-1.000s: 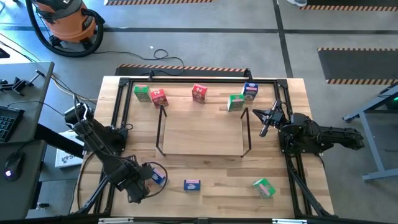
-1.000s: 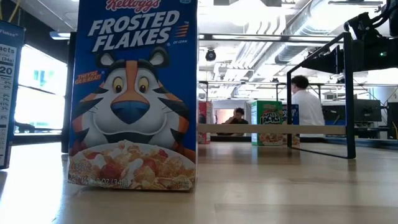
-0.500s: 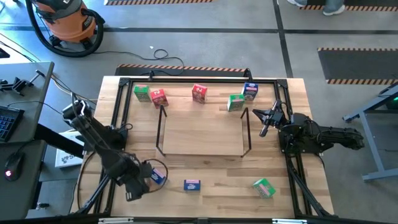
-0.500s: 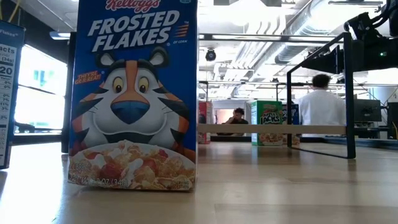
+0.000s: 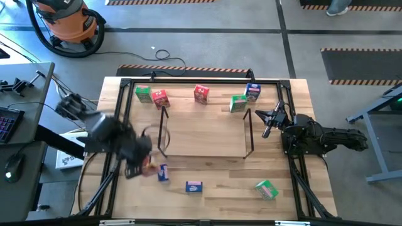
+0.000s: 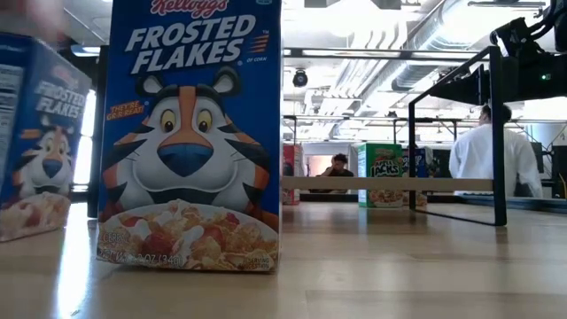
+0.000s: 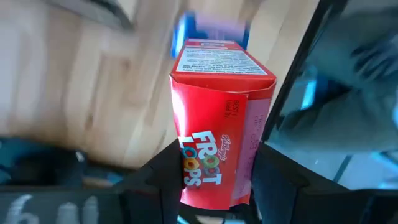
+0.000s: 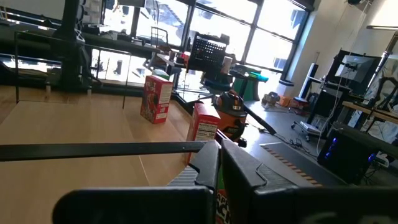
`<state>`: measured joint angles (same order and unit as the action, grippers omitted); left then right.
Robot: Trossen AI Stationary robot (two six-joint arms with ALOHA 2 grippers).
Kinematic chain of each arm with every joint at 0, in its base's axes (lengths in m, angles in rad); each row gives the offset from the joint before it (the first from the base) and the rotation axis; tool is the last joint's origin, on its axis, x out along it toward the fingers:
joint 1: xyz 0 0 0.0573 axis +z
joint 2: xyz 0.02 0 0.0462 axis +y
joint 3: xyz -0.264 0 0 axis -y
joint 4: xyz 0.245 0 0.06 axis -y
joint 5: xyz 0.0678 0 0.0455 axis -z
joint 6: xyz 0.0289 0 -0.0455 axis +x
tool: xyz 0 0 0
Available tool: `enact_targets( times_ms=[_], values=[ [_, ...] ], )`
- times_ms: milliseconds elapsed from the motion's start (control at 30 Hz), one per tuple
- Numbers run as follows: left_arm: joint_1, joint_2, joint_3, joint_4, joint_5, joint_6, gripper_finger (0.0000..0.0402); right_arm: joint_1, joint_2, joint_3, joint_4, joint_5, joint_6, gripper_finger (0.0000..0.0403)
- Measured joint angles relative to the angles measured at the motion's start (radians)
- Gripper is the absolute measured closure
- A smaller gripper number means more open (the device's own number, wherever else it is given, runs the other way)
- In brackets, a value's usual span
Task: Stack cereal on shelf
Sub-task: Put the bottom red cereal box on the shelf
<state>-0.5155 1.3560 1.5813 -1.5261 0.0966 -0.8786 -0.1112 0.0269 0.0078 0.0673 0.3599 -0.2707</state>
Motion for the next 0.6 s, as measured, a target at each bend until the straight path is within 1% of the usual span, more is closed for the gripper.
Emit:
enact_targets(
  times_ms=[100, 200, 367, 600],
  values=[
    [0.103, 0.001, 0.096, -0.034, -0.01, 0.101, 0.0257, 0.0, 0.0, 0.0, 0.0, 0.0, 0.0, 0.0396],
    [0.208, 0.014, 0.178, -0.033, -0.01, 0.217, 0.0257, 0.0, 0.0, 0.0, 0.0, 0.0, 0.0, 0.0396],
    [0.39, 0.081, 0.303, -0.046, 0.01, 0.48, 0.0257, 0.0, 0.0, 0.0, 0.0, 0.0, 0.0, 0.0396],
    [0.62, 0.267, 0.472, -0.044, 0.138, 0.887, 0.0257, 0.0, 0.0, 0.0, 0.0, 0.0, 0.0, 0.0396]
  ],
)
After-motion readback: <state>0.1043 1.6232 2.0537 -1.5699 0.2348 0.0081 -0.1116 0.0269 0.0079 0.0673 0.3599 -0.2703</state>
